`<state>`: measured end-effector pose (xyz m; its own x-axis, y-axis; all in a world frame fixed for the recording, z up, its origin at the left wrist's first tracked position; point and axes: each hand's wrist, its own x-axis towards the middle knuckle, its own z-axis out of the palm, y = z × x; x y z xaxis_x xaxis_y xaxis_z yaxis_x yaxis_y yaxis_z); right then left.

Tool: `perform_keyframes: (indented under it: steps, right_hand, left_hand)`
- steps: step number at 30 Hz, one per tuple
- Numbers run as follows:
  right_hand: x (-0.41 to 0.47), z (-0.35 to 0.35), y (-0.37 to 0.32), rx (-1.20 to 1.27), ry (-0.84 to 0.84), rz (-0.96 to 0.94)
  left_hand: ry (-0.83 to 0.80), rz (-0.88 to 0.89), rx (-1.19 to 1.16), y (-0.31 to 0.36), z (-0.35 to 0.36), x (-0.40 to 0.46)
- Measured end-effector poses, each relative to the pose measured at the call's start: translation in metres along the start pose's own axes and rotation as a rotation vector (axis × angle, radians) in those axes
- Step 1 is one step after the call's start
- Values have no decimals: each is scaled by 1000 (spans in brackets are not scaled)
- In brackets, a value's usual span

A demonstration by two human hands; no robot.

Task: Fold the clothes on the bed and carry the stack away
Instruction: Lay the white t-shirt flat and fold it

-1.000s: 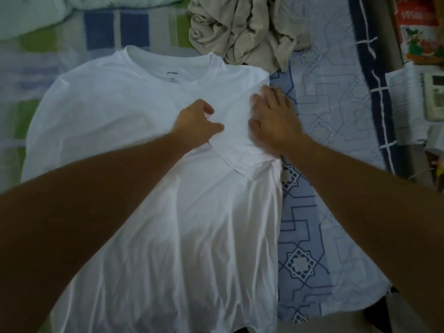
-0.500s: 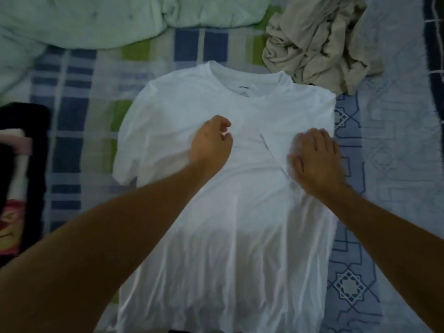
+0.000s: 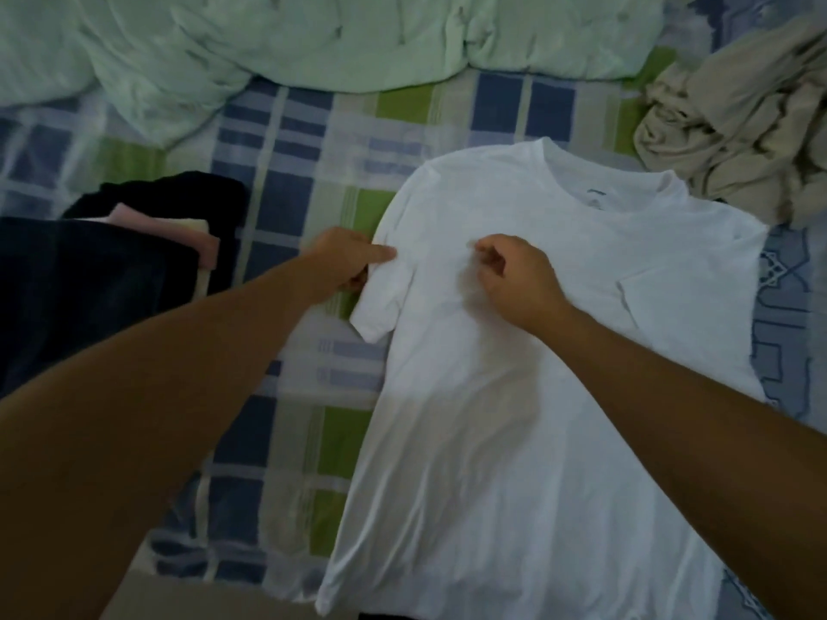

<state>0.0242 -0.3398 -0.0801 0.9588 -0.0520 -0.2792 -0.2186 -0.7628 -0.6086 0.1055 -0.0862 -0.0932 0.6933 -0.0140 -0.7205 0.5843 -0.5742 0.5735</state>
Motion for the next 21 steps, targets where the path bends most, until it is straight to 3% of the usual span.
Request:
perform_keyframes:
  steps: [2,6,10,15,21]
  right_hand:
    - [12,8,-13,75,0,38]
    - [29,21,-24,76,3,49]
    - [38,30,-27,-19,-27,54]
    - [44,36,-39,-54,-68,41]
    - [55,42,-58,1,-56,25]
  left_hand:
    - [-56,-3,-108,2,-6,4]
    - [83,95,-461,10,-30,15]
    - [244,262,-135,-2,-64,25]
    - [-3,61,18,-22,-87,29]
    - [140,155,-416,-25,-80,22]
